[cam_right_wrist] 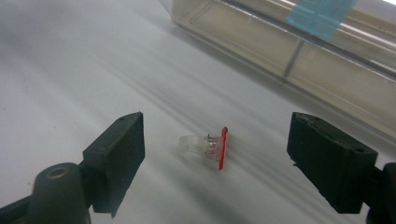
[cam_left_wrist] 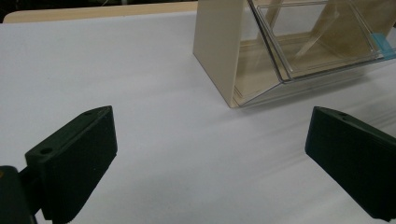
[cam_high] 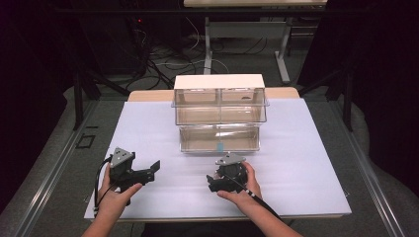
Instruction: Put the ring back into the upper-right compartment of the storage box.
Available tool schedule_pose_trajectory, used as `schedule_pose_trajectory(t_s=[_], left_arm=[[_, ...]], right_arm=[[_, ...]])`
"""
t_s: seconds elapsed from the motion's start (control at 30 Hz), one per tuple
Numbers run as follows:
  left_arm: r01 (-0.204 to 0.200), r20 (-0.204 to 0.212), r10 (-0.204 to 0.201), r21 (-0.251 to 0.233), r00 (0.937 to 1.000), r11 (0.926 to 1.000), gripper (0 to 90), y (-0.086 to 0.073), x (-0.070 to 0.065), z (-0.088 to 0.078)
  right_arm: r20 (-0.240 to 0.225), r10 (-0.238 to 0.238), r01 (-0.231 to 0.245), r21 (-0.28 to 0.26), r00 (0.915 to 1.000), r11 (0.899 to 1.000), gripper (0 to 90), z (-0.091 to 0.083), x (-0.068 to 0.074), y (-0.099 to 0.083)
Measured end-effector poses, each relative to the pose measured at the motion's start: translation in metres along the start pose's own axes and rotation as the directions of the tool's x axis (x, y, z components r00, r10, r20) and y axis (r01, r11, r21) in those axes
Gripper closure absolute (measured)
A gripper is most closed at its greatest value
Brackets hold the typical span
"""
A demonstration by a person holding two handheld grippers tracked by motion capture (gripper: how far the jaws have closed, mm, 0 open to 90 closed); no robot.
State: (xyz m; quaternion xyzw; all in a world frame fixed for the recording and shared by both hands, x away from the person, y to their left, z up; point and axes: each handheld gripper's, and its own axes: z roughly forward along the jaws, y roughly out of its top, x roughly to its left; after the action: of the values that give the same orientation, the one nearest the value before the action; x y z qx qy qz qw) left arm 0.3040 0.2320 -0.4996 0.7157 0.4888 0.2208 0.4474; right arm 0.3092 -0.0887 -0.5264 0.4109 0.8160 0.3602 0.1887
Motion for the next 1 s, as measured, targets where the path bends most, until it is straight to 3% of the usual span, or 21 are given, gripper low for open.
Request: schedule_pose_trajectory(t_s=[0.17, 0.3, 0.37, 1.0], left_arm=[[0.000, 0.000, 0.000, 0.001, 1.0000, 1.0000, 2.6, 0.000, 0.000, 0.000], [0.000, 0.000, 0.000, 0.001, 1.0000, 1.0000, 2.6, 0.000, 0.000, 0.000], [0.000, 0.000, 0.000, 0.001, 1.0000, 1.0000, 2.6, 0.000, 0.000, 0.000], [-0.001, -0.001, 0.001, 0.001, 1.0000, 1.0000, 2.6, 0.000, 0.000, 0.000]], right_arm=[[-0.001, -0.011, 0.011, 0.011, 0.9999, 1.000, 27.5, 0.003, 0.003, -0.001], [-0.003, -0.008, 0.008, 0.017, 1.0000, 1.000, 30.0, 0.005, 0.005, -0.001], [-0.006, -0.029, 0.029, 0.031, 0.9996, 0.999, 30.7, 0.006, 0.005, -0.001], [0.003, 0.001, -0.001, 0.078, 1.0000, 0.997, 41.2, 0.018, 0.006, -0.003]])
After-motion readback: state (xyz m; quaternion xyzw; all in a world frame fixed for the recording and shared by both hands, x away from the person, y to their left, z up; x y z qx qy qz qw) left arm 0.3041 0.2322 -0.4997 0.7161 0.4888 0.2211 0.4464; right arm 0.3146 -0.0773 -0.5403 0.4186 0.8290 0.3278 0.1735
